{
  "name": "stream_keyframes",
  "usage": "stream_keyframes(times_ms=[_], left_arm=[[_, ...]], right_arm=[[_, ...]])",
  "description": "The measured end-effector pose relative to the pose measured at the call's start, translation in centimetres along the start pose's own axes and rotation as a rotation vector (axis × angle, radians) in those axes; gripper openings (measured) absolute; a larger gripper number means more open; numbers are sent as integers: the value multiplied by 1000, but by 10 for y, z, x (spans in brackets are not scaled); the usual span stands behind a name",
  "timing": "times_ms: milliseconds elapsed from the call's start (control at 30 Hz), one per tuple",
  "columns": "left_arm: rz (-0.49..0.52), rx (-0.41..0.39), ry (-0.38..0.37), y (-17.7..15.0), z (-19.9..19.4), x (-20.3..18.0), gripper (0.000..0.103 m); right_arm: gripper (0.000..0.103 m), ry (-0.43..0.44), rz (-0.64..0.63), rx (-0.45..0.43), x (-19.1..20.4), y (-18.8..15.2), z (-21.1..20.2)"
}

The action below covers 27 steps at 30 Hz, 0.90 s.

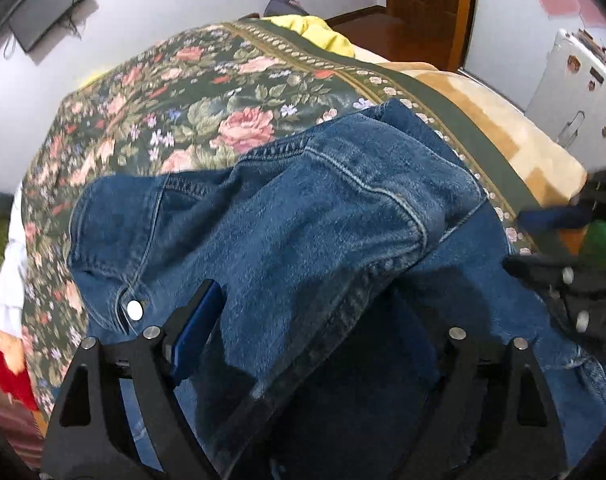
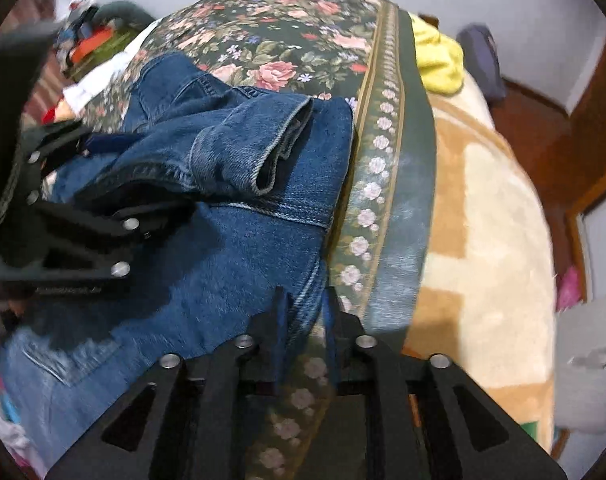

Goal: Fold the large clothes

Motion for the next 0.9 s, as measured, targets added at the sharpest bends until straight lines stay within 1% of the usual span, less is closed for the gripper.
stream_keyframes(times_ms=[67, 100, 133, 167, 200, 233, 267, 300, 400, 600, 667, 767, 833, 900], left_arm=[[6, -28, 0, 0, -3, 1, 84], [4, -45, -6, 0, -5, 2, 75], [-4, -56, -28, -1, -8, 2, 70], [-15, -64, -27, -1, -9, 4, 60], [-22, -73, 1, 1, -12, 4, 46], [-25, -74, 22, 1, -13, 6, 39], [-34, -77, 40, 1, -15, 9, 27], [-48, -82, 48, 1, -17, 14, 18], [-116, -126, 47, 0, -34, 37, 16], [-217, -249, 87, -13, -92, 83, 14], [-264, -284, 101, -25, -114, 106, 13], [-322, -313, 121, -46, -136, 138, 12], [-355, -317, 121, -61, -142, 154, 12], [-410, -301, 100, -85, -141, 174, 12]], right_arm=[[69, -96, -6, -20, -2, -3, 0], [74, -122, 4, -31, -7, -4, 1], [74, -113, 16, -36, -10, -5, 0], [74, -75, 33, -25, -14, -6, 1], [74, -44, 60, -11, -19, -6, 1], [74, -26, 87, -4, -23, -6, 1], [74, -12, 108, -1, -27, -5, 0], [74, -4, 119, 0, -29, -4, -1], [74, 13, 146, -3, -31, -3, -11], [74, 75, 196, -41, -26, 9, -38], [74, 87, 205, -47, -22, 14, -43], [74, 95, 213, -52, -14, 21, -48], [74, 110, 214, -49, -7, 24, -46], [75, 124, 209, -28, 1, 25, -37]])
Point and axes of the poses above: each gripper's, at about its wrist camera, not at the fingertips, and z roughly the way its jaws point, x to its left, y to its top, the point moved 2 cm from there along z, roughly the way its jaws point, and after that the axes turned 6 degrees about -y, right-handed, at the moved point
